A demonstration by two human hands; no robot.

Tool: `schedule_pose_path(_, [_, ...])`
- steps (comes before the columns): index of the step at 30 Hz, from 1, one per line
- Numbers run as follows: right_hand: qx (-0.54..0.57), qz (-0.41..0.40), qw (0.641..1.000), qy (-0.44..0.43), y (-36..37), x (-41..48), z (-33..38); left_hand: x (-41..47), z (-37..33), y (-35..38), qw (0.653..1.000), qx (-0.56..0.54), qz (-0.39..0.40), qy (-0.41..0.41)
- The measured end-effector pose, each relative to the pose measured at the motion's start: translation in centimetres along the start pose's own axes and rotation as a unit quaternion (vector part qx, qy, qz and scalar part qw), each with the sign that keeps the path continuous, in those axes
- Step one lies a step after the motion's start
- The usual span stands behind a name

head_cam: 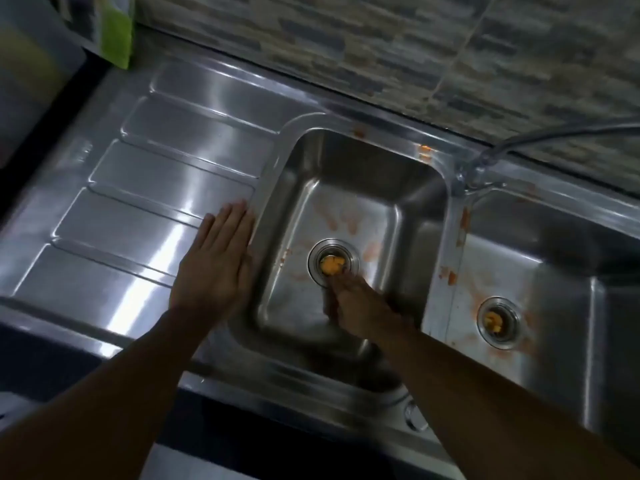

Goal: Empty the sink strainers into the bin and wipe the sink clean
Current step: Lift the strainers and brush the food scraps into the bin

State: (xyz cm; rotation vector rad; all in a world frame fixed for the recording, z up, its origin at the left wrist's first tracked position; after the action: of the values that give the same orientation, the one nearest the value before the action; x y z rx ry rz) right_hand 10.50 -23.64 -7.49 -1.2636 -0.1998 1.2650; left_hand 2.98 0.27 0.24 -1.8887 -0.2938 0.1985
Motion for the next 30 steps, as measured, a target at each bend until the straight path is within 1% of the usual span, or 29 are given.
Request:
schedule_pose_path(3, [-0.008, -0.022, 1.000, 0.015, 0.5, 1.3, -0.5, 0.5, 0.3, 0.0, 1.000, 0.009, -0.003, -0.008])
schedule_pose_path(10, [-0.037, -0.004, 0.999, 0.030, 0.8, 4.0, -1.1, 0.4, 0.5, 0.5, 1.000, 0.020, -0.005, -0.011])
schedule_pose_path(13, [-0.016, -0.005, 0.999, 0.044, 1.1, 4.9, -1.4, 0.5, 0.4, 0.4, 1.000, 0.020, -0.007, -0.010])
schedule_pose_path(18, [0.025, -0.029, 0.996, 0.084, 1.7, 5.4, -1.9, 0.5, 0.4, 0.5, 1.000, 0.015, -0.004, -0.011])
schedule_pose_path(22, [0.002, -0.075, 0.993, 0.088, 1.1, 5.6, -1.7, 0.5, 0.3, 0.4, 1.000, 0.014, -0.008, -0.011])
schedule_pose_path(30, [-0.066, -0.117, 0.989, 0.069, 0.0, 5.2, -1.4, 0.5, 0.7, 0.8, 1.000, 0.016, 0.000, -0.011])
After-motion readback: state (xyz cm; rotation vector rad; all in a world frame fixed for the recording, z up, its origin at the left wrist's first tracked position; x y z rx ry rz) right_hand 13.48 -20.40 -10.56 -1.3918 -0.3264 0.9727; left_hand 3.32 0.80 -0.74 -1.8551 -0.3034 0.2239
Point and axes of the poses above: each hand's wrist, its own x-axis towards the middle knuckle, its own y-axis out of the palm, z = x × y, the point moved 3 cm from there along x, towards the middle knuckle, and after that the axes turned 13 degrees about -y, right-handed, at the moved point
